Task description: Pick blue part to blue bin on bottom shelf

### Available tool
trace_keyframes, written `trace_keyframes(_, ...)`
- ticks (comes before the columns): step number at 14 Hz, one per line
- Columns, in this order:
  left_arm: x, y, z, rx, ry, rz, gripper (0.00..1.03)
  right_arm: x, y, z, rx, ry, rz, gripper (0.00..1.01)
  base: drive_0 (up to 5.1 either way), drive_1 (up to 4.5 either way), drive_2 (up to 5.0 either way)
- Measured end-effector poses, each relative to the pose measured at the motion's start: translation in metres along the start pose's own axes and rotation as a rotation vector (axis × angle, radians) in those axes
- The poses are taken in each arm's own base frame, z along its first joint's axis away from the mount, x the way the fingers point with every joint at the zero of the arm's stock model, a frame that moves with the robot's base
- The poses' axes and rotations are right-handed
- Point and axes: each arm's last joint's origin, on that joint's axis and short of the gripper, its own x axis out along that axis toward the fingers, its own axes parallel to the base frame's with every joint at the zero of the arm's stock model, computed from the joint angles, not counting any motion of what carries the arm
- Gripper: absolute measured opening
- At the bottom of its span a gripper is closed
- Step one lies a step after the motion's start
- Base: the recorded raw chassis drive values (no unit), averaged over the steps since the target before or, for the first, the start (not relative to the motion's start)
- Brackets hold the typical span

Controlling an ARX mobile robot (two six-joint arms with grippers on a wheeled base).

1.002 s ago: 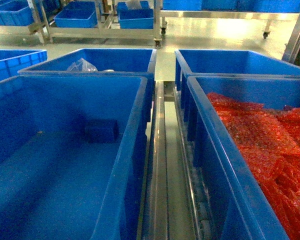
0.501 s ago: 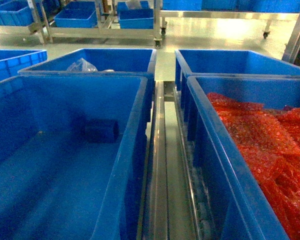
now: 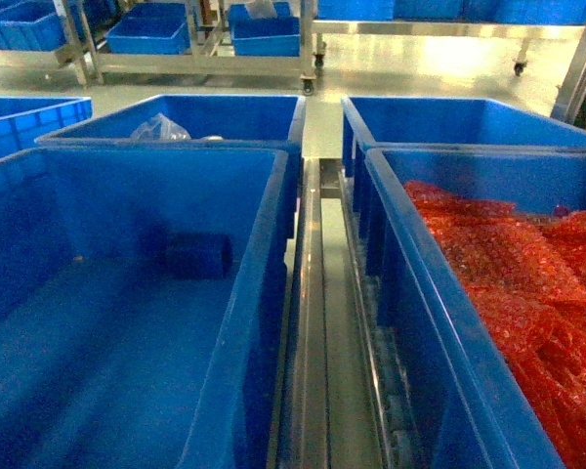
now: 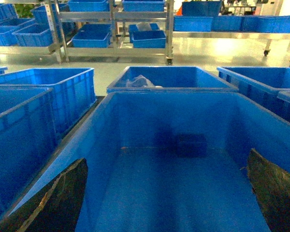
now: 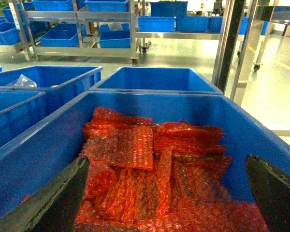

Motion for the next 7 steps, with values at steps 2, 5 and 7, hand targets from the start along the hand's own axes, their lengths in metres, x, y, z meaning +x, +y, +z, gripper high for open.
trace_keyframes(2,0.0000,0.0000,0.0000,0.000,0.000,0.000,0.98,0.0000,0.0000,0.0000,0.000,0.000,0.000,0.98,0.0,0.00,0.0)
trace_keyframes(5,0.0000,0.0000,0.0000,0.000,0.000,0.000,0.98,0.0000,0.0000,0.0000,0.000,0.000,0.000,0.98,0.0,0.00,0.0)
trace_keyframes(7,0.0000,0.0000,0.0000,0.000,0.000,0.000,0.98,0.0000,0.0000,0.0000,0.000,0.000,0.000,0.98,0.0,0.00,0.0)
